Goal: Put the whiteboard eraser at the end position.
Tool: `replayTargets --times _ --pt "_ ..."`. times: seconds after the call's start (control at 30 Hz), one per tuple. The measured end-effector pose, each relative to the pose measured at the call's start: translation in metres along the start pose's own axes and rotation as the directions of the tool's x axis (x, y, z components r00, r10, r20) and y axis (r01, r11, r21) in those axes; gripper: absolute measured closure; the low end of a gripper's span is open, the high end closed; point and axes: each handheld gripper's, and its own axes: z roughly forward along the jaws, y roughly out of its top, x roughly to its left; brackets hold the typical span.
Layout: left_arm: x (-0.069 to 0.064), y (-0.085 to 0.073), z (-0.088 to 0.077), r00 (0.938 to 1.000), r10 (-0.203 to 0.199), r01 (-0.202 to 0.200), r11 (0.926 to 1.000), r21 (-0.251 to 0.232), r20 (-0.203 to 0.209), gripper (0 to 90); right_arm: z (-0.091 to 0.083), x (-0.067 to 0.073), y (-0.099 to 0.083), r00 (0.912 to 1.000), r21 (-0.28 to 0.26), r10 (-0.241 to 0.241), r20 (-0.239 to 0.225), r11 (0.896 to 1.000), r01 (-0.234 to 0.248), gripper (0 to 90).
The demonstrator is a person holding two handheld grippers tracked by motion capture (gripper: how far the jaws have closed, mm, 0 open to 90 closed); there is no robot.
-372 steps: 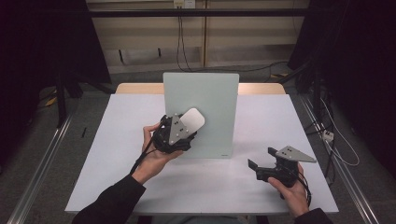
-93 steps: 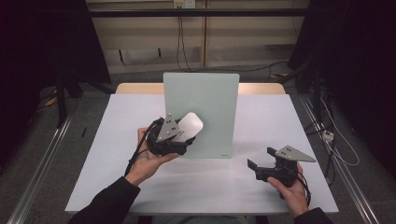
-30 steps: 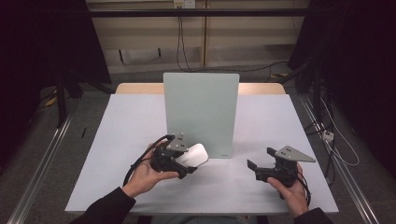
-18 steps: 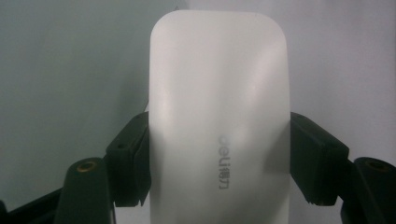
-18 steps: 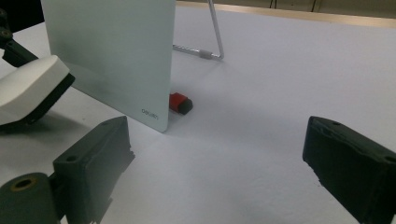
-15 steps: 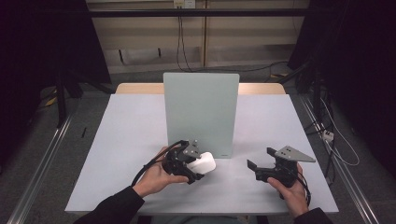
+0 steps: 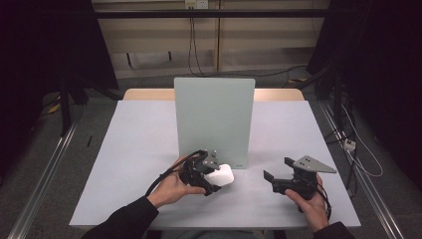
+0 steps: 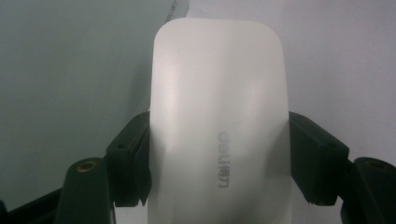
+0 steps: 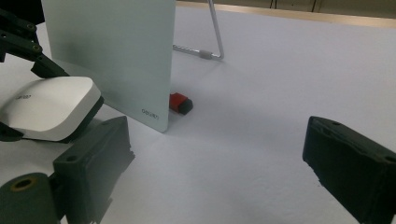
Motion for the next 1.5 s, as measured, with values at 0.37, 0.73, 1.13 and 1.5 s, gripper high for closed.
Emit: replayTargets --times 0.37,0.73,1.13,1.5 --pt "0.000 -0.001 0.012 0.9997 -0.018 0.018 0.9997 0.017 0.015 30.9 0.000 0.000 0.000 1.0000 0.000 0.000 0.000 1.000 0.000 7.5" --pt "0.003 -0.007 0.012 0.9977 -0.065 0.065 0.9975 -0.027 0.018 30.3 0.000 0.000 0.000 1.0000 0.000 -0.001 -0.001 1.000 0.001 7.6" --pt "0.003 -0.005 0.002 0.9937 -0.108 0.104 0.9880 -0.114 -0.031 11.2 -0.001 -0.001 -0.001 1.0000 0.003 0.008 0.001 1.000 -0.008 7.5" --pt "0.004 -0.007 -0.011 0.9814 -0.179 0.158 0.9562 -0.247 -0.068 6.2 0.000 -0.002 -0.001 0.9999 -0.001 0.010 -0.004 1.000 -0.010 7.4"
